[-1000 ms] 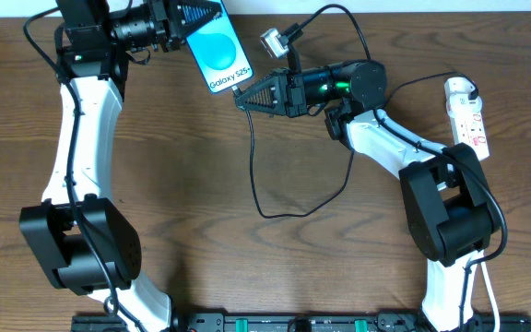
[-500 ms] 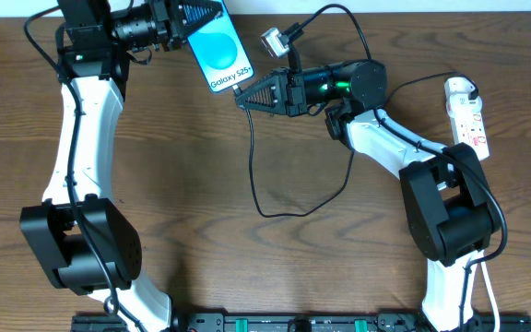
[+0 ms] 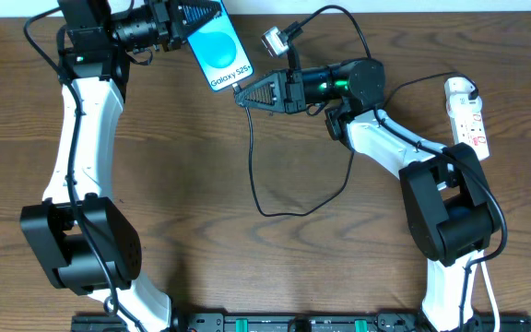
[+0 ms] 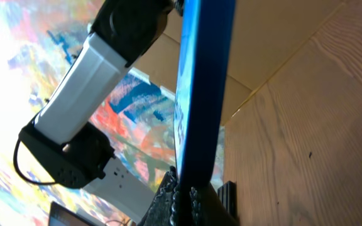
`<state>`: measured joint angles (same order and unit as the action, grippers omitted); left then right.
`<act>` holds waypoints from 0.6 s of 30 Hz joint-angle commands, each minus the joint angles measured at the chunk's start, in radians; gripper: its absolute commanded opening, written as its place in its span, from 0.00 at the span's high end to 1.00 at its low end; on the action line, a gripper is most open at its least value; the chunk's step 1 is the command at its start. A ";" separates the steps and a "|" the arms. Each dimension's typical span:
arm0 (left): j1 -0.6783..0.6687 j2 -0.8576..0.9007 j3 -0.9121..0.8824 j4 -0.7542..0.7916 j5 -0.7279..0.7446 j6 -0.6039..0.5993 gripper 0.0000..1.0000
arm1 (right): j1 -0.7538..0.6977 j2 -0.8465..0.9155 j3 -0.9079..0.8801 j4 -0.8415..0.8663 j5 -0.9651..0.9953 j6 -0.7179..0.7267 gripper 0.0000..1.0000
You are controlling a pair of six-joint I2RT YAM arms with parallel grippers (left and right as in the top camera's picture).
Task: Plug charger to phone and switch on socket
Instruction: 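Push the plug into the phone's bottom port with the right gripper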
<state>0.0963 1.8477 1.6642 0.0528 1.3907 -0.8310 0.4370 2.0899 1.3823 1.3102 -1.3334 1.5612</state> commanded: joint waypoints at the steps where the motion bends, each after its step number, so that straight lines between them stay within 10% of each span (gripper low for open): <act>1: -0.011 -0.022 -0.014 0.000 0.065 0.027 0.92 | -0.011 0.006 0.007 -0.014 0.158 0.005 0.99; 18: -0.020 -0.022 -0.019 0.000 0.090 0.069 0.93 | -0.011 0.006 0.007 -0.019 0.165 0.005 0.98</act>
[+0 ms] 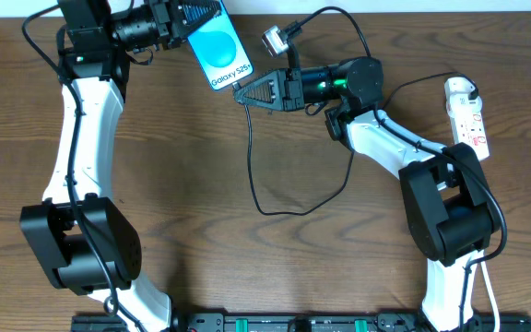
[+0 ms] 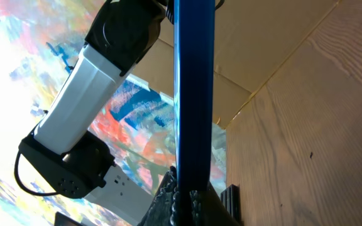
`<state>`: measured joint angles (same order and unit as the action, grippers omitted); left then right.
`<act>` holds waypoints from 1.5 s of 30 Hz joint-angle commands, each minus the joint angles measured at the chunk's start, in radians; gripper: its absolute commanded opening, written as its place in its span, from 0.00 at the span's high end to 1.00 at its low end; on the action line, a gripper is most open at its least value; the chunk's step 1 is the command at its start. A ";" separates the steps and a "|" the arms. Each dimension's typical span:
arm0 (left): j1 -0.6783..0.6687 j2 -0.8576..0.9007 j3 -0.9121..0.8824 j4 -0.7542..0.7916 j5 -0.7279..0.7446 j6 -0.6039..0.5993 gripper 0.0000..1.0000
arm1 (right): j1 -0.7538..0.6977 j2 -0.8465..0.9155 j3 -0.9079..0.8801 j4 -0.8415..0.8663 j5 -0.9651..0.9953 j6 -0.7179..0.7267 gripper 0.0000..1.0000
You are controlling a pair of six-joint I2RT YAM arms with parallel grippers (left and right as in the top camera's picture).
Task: Plug charger to phone and switch on socket
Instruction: 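Push the plug into the phone's bottom port with the right gripper, then open the right gripper and withdraw it from the plugged phone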
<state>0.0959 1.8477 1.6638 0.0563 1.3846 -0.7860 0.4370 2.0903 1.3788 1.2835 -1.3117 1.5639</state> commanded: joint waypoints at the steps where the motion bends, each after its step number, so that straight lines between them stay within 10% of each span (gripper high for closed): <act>1: -0.020 -0.022 -0.018 -0.003 0.097 0.024 0.93 | -0.011 0.006 0.011 0.008 0.138 -0.002 0.95; 11: -0.001 -0.022 -0.018 -0.003 0.071 0.034 0.92 | -0.013 0.006 0.011 0.069 0.089 -0.009 0.01; 22: 0.039 -0.022 -0.018 -0.011 0.137 0.033 0.92 | -0.098 0.006 0.011 -0.056 0.098 -0.089 0.01; 36: 0.039 -0.022 -0.018 -0.011 0.117 0.034 0.93 | -0.200 0.006 0.010 -0.953 -0.069 -0.694 0.01; 45: 0.038 -0.022 -0.018 -0.011 0.077 0.034 0.93 | -0.226 0.006 0.010 -1.715 0.351 -1.098 0.01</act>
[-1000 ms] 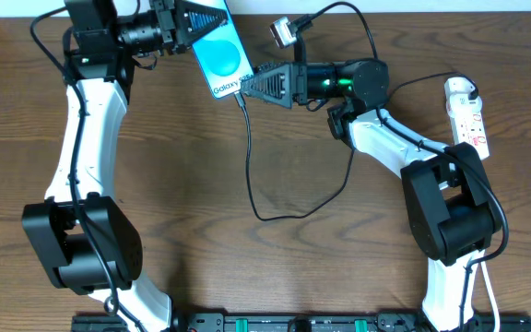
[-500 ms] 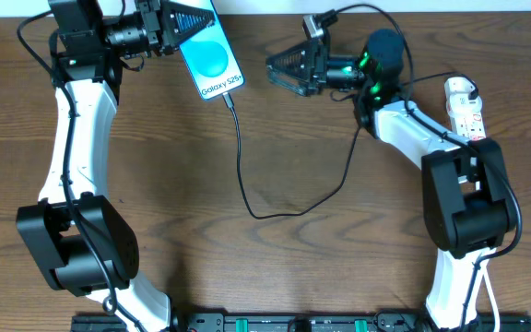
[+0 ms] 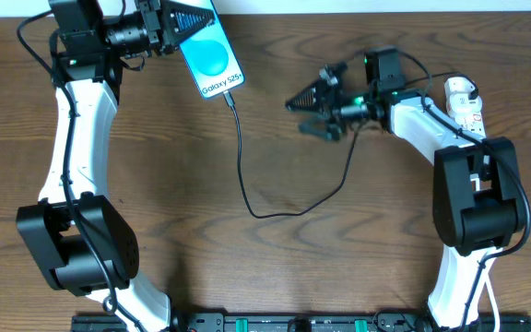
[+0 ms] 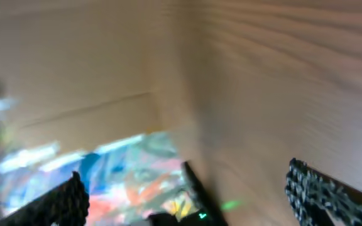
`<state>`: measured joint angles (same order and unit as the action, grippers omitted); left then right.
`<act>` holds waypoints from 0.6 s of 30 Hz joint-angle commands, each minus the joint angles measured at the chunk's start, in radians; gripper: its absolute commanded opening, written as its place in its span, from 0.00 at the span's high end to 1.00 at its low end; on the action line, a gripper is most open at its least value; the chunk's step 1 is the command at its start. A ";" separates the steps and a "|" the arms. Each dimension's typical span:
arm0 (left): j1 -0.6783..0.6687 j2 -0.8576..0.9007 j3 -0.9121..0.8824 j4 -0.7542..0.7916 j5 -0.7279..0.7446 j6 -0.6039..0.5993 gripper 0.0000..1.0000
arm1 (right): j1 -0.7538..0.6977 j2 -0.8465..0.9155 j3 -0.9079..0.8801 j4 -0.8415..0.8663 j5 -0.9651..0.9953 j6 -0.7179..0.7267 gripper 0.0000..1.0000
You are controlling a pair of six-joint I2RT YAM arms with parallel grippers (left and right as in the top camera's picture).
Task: Plug charger to phone and switch on socket
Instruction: 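Open the right gripper and withdraw it from the plugged phone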
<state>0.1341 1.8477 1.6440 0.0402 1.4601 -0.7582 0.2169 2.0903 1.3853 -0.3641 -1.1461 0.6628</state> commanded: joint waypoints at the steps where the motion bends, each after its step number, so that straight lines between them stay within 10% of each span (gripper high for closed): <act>1: 0.000 -0.022 0.002 0.005 0.001 0.006 0.92 | -0.006 0.006 0.004 -0.114 0.222 -0.219 0.01; 18: 0.000 -0.022 0.002 0.005 -0.011 0.006 0.93 | 0.000 0.006 0.004 -0.438 0.623 -0.264 0.08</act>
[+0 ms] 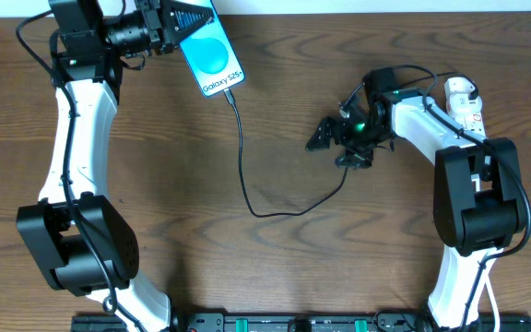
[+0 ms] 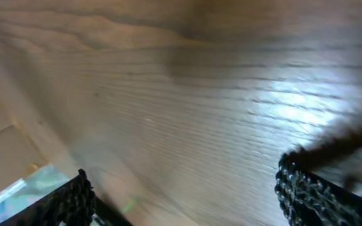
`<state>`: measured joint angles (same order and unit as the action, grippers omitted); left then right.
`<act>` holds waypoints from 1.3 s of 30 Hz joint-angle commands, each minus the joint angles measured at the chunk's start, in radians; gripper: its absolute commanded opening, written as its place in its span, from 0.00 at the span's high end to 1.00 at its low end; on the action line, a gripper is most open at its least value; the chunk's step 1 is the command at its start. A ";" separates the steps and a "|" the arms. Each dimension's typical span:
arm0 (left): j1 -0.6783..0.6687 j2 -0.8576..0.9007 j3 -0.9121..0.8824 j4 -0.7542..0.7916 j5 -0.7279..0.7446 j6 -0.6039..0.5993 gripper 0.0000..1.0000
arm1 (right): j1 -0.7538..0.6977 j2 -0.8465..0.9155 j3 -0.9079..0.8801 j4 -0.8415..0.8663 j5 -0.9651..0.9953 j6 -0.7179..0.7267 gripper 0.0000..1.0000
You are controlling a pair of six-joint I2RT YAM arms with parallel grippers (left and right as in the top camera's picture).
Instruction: Plug charger to phone and switch on socket
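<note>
A phone (image 1: 212, 55) with a blue screen is held up at the back left, and my left gripper (image 1: 190, 18) is shut on its top end. A black charger cable (image 1: 243, 175) hangs from the phone's lower edge, loops over the table and runs right, towards the white socket strip (image 1: 469, 118) at the far right. My right gripper (image 1: 330, 149) stands open in mid-table, left of the strip and well apart from the phone. In the blurred right wrist view its fingers (image 2: 312, 188) are wide apart around bare wood, right gripper (image 2: 187, 201) holding nothing.
The wooden table (image 1: 155, 240) carries only the cable loop in its middle. A white charger plug (image 1: 459, 89) sits at the strip's far end. A black rail (image 1: 302, 323) runs along the front edge.
My right gripper, still open, has moved down and a little right, nearer the cable's bend. The phone, the left arm and the cable are as they were.
My right gripper was first shut at the phone's lower edge, on the cable's plug, and stayed so. Then it was open and back to the right, the cable hanging from the phone, which had shifted slightly left. Now it sits lower over mid-table.
</note>
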<state>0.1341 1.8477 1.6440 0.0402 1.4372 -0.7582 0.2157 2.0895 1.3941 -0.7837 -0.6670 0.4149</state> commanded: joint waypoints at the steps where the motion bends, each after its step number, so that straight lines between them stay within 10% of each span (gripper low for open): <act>1: 0.000 -0.022 0.002 0.005 0.012 0.006 0.93 | 0.001 0.007 -0.005 -0.031 0.171 -0.003 0.09; 18: -0.009 -0.022 0.000 0.005 0.009 0.029 0.93 | -0.021 0.007 -0.005 -0.151 0.315 0.109 0.07; 39: -0.101 0.082 0.000 -0.146 -0.062 0.150 0.92 | -0.027 -0.022 -0.005 0.088 -0.069 0.033 0.01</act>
<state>0.0353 1.9106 1.6440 -0.0853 1.3926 -0.6525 0.1909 2.0674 1.3968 -0.7216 -0.6407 0.4664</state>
